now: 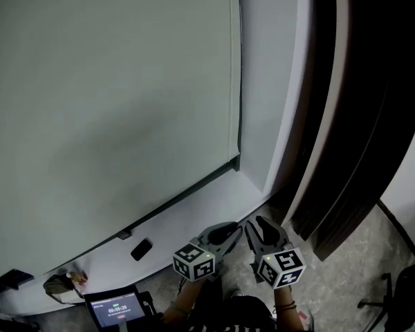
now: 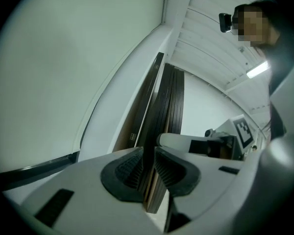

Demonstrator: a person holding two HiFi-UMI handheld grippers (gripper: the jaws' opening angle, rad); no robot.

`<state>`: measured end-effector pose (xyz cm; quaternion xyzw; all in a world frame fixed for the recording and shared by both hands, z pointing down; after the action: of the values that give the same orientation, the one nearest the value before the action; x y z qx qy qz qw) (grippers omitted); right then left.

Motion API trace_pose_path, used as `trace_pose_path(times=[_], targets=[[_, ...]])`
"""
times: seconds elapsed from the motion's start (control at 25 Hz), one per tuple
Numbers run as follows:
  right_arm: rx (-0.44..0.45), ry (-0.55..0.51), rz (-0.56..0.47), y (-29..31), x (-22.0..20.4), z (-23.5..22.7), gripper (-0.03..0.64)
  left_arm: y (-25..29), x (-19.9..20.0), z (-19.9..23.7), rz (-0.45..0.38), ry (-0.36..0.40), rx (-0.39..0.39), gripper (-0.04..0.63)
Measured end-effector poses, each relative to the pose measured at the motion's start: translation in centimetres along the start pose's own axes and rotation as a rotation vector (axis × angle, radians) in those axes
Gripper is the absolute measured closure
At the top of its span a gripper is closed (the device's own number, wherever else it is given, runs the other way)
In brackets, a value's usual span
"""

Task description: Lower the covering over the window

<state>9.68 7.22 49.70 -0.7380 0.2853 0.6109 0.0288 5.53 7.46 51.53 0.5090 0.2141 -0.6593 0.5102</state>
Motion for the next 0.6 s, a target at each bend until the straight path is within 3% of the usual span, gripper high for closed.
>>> trace_pose_path(times=[0.2, 0.6], targets=[[0.022, 0.008, -0.002, -2.0, -0.9, 1.5, 0.499, -1.9, -0.4, -2.1, -0.005, 0.014, 0.03, 0.525], [0.054, -0.01, -0.009, -1.9, -1.0, 4.9, 0.499, -5.3, -0.8, -1.9, -0.021, 0.023, 0.069, 0.525]])
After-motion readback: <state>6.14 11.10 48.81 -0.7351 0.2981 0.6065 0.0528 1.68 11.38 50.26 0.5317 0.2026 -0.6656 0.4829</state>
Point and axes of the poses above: the fingertips, and each gripper's own axes: y forward along the fingers, z to its left, x out of its top, the point moved 1 cm from there along -y, backward along the fingers, and after that the axes turned 10 degrees about z, right-handed, at the moved point
